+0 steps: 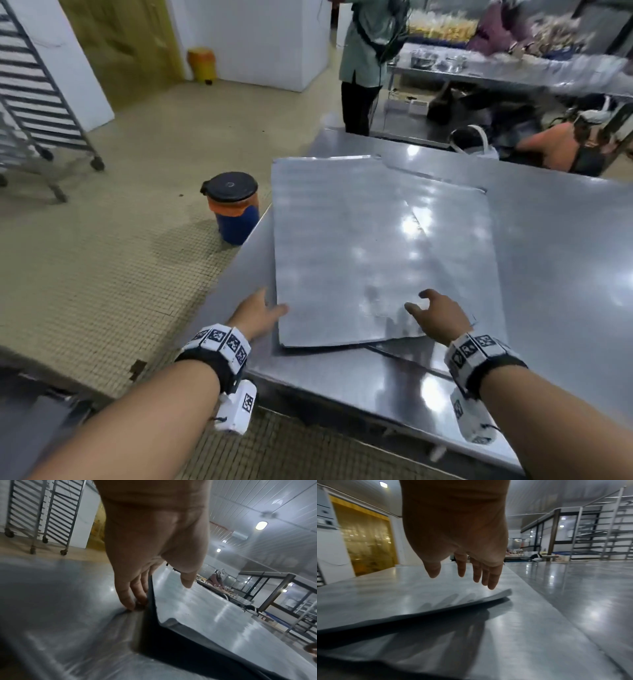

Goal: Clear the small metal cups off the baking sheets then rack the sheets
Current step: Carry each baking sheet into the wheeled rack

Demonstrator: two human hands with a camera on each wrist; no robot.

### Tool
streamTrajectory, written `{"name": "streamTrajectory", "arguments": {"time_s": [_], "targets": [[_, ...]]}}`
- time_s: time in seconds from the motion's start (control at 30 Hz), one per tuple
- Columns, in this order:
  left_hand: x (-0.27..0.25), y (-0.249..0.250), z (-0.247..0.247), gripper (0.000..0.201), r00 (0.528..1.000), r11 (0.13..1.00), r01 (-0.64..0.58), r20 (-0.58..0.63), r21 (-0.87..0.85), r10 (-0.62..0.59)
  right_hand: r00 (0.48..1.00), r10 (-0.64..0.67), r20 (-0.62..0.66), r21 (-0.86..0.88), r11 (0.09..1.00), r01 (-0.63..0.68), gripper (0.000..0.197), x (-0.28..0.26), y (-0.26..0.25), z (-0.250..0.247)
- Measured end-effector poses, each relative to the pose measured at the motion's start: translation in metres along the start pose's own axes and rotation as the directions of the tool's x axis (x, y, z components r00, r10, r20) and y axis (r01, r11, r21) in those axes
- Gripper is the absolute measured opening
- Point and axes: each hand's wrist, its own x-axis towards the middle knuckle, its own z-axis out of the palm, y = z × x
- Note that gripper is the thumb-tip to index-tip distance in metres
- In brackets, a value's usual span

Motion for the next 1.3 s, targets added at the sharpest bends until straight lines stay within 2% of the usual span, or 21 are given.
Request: {"name": "streamTrajectory", "arguments": {"time_s": [0.03,0.1,0.17,0.27,0.4,0.5,0.73,0.93,1.0,1.1,1.17,1.23,1.3], "targets": [[0.011,0.0,0.009,0.1,1.0,1.0,0.007,0.003,-0.014,-0.007,1.0,0.029,0.011,0.001,1.0,-0.029,0.06,0.005,0.015,-0.006],[0.037,-0.008,0.022,0.096,1.0,0.999,0.016,-0.015,-0.035,-0.017,0.998,0.058,0.023,0.012,0.998,-0.058,0.062,0.017,0.037,-0.013],[0.048,-0.003,0.027,0.087,0.999,0.999,0.029,-0.043,-0.038,-0.03,0.997,0.065,0.028,0.026,0.997,-0.066,0.062,0.028,0.05,-0.017],[0.06,0.014,0.026,0.056,0.997,0.997,0.033,-0.063,-0.075,-0.038,0.994,0.101,0.047,0.024,0.994,-0.102,0.066,0.048,0.058,-0.02],[0.097,0.029,0.026,0.047,0.987,0.986,0.082,-0.126,-0.142,-0.101,0.983,0.165,0.087,-0.005,0.986,-0.165,0.07,0.083,0.056,-0.026],[0.128,0.038,0.025,0.027,0.971,0.98,0.109,-0.192,-0.166,-0.141,0.985,0.152,0.08,-0.003,0.988,-0.153,0.067,0.11,0.053,-0.03],[0.165,0.053,0.025,0.028,0.942,0.966,0.11,-0.285,-0.233,-0.176,0.987,0.148,0.066,0.116,0.981,-0.155,0.061,0.167,0.043,-0.038],[0.167,0.058,0.032,0.045,0.915,0.924,0.072,-0.343,-0.377,-0.211,0.983,0.161,0.094,0.315,0.931,-0.182,0.088,0.201,0.035,-0.037],[0.165,0.056,0.034,0.047,0.904,0.918,0.033,-0.38,-0.395,-0.196,0.983,0.151,0.103,0.351,0.919,-0.178,0.09,0.205,0.04,-0.032],[0.163,0.063,0.031,0.046,0.903,0.922,0.001,-0.396,-0.388,-0.167,0.988,0.139,0.068,0.474,0.867,-0.154,0.065,0.202,0.048,-0.034],[0.164,0.08,0.032,0.043,0.908,0.925,-0.034,-0.398,-0.379,-0.13,0.99,0.143,0.011,0.538,0.833,-0.126,0.058,0.199,0.059,-0.04],[0.172,0.103,0.036,0.033,0.92,0.931,-0.071,-0.384,-0.359,-0.078,0.987,0.156,-0.043,0.561,0.821,-0.106,0.061,0.194,0.07,-0.05],[0.186,0.128,0.043,0.034,0.934,0.936,-0.122,-0.356,-0.33,-0.003,0.974,0.208,-0.087,0.586,0.802,-0.119,0.072,0.19,0.086,-0.059]]}}
